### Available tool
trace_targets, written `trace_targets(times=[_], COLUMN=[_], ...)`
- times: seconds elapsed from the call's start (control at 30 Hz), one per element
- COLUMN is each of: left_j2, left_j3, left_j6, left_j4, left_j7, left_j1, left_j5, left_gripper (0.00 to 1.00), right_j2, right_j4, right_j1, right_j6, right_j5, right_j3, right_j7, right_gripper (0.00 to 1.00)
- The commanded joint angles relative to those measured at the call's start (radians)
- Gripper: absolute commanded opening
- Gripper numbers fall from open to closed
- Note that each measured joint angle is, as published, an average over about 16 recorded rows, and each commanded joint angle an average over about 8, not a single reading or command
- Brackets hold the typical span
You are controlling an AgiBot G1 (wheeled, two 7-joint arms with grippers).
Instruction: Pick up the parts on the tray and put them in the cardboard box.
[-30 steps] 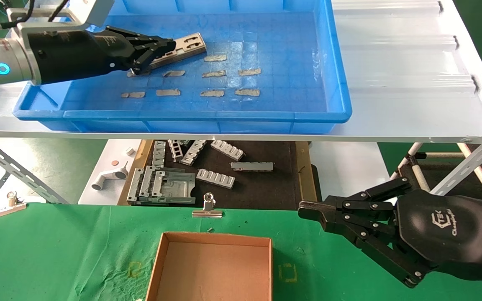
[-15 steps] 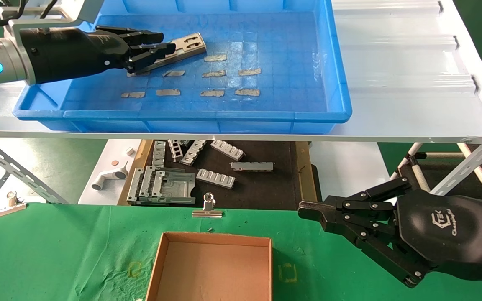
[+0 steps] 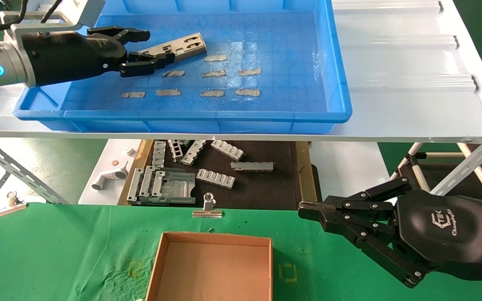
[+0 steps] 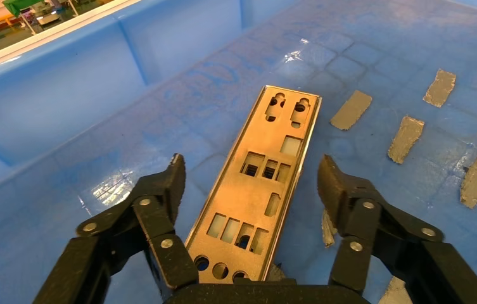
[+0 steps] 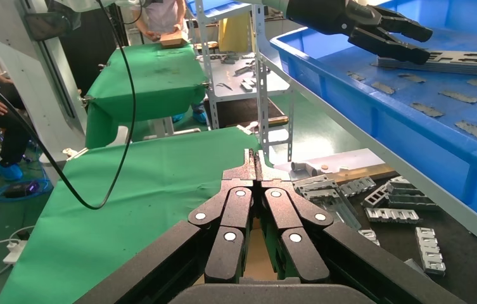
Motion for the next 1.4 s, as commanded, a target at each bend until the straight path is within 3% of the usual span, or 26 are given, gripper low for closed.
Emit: trace_targets(times=[0.03,0.1,0.17,1.4], left_j2=[0.0,0.0,0.0,0.001], left_j3=[0.0,0.0,0.0,-0.007], left_j6=[-0.002,-0.002,-0.002,-0.007], left_j4=[-0.001,-0.001,-0.002,-0.008], left_j7=[0.0,0.0,0.0,-0.001], left_j1=[0.001,0.002,0.003,0.015], left_j5=[0.0,0.0,-0.001,-0.009], left_gripper=[0.31,0.1,0.01,0.0], right_j2=[0.0,0.0,0.0,0.0], right_j4=[0.0,0.0,0.0,0.0], right_j1=[0.0,0.0,0.0,0.0], right_j6=[0.0,0.0,0.0,0.0], right_j5=[0.0,0.0,0.0,0.0], right_j3=[0.0,0.0,0.0,0.0], right_j7=[0.0,0.0,0.0,0.0], right_gripper=[0.0,0.0,0.0,0.0])
